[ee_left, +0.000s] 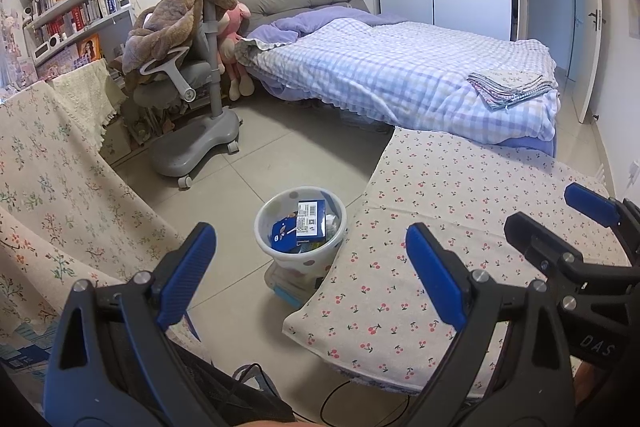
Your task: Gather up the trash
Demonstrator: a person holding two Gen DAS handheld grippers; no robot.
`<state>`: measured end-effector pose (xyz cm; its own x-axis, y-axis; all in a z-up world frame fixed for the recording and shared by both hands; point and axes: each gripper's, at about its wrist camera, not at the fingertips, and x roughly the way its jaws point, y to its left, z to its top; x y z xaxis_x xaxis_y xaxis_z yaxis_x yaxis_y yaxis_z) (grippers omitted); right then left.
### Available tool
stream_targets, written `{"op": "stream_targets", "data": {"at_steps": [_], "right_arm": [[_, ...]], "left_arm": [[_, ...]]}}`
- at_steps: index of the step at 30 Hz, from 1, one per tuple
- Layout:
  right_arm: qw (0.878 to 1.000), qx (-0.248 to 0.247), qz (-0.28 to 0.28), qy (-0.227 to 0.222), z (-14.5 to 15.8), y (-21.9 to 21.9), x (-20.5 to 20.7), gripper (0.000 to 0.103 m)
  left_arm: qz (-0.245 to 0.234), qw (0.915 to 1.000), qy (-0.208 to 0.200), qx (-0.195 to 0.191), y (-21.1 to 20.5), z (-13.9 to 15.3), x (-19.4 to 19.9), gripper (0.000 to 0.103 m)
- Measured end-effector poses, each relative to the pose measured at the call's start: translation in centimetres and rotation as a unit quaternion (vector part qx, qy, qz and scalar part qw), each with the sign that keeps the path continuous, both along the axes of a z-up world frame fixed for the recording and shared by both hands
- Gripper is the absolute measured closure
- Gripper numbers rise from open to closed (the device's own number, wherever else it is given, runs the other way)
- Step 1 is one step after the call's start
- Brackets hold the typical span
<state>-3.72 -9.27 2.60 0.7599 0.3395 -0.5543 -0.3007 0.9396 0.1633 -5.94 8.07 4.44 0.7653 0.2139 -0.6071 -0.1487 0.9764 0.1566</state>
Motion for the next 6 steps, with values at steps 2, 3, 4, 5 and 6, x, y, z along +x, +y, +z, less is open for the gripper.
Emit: {"op": "stream_targets", "data": {"at_steps": [2, 3, 4, 5, 6], "right_arm": [[1.0, 0.0, 0.0, 0.0, 0.0, 0.0, 0.0, 0.012], [1.0, 0.0, 0.0, 0.0, -0.03, -0.04, 0.05, 0.012], [1.0, 0.0, 0.0, 0.0, -0.02, -0.04, 0.04, 0.012], [1.0, 0.0, 0.0, 0.0, -0.03, -0.04, 0.05, 0.012], [1.0, 0.0, 0.0, 0.0, 0.0, -0.01, 0.0, 0.012]], "left_arm": [[0.001, 1.0, 0.0, 0.0, -0.02, 0.05, 0.02, 0.007], [0.0, 1.0, 0.0, 0.0, -0.01, 0.04, 0.01, 0.007], [0.001, 1.0, 0.001, 0.0, -0.02, 0.04, 0.02, 0.007], [0.0, 1.0, 0.0, 0.0, -0.01, 0.04, 0.0, 0.007], [0.0, 1.0, 0.0, 0.0, 0.0, 0.05, 0.0, 0.007]]}}
